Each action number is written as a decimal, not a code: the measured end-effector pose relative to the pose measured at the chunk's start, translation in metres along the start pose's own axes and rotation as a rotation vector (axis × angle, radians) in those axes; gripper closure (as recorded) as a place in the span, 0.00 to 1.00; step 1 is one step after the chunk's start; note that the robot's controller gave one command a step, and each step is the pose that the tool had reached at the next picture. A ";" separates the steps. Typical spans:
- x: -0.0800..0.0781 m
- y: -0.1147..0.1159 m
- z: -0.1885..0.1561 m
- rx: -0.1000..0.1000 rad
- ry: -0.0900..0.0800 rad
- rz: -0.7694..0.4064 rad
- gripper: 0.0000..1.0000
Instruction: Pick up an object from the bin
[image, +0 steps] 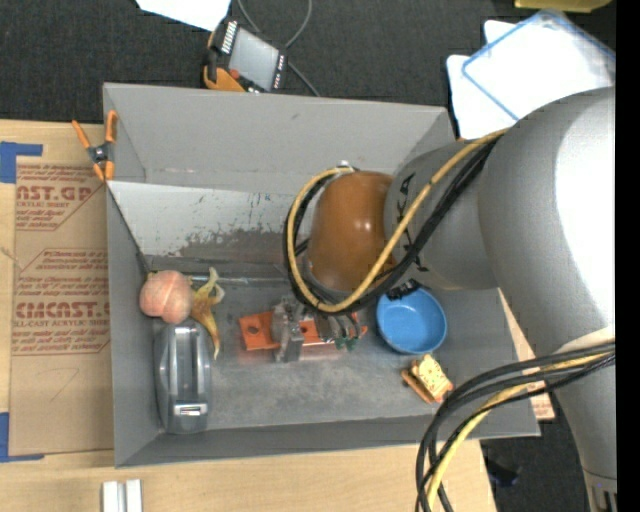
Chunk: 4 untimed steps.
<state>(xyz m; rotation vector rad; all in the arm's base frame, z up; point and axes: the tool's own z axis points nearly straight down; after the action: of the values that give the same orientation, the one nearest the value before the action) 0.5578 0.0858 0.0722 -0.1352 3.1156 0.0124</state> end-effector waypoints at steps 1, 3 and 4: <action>0.000 0.000 0.000 0.000 0.000 0.000 1.00; -0.007 0.002 -0.041 0.000 0.005 -0.003 1.00; -0.007 0.002 -0.009 -0.002 0.003 0.004 1.00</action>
Offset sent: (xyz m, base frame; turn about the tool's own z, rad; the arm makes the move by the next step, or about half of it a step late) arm 0.0007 0.0024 0.0180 0.0244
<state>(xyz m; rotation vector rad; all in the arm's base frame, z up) 0.5647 0.0888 0.0815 -0.1289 3.1193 0.0147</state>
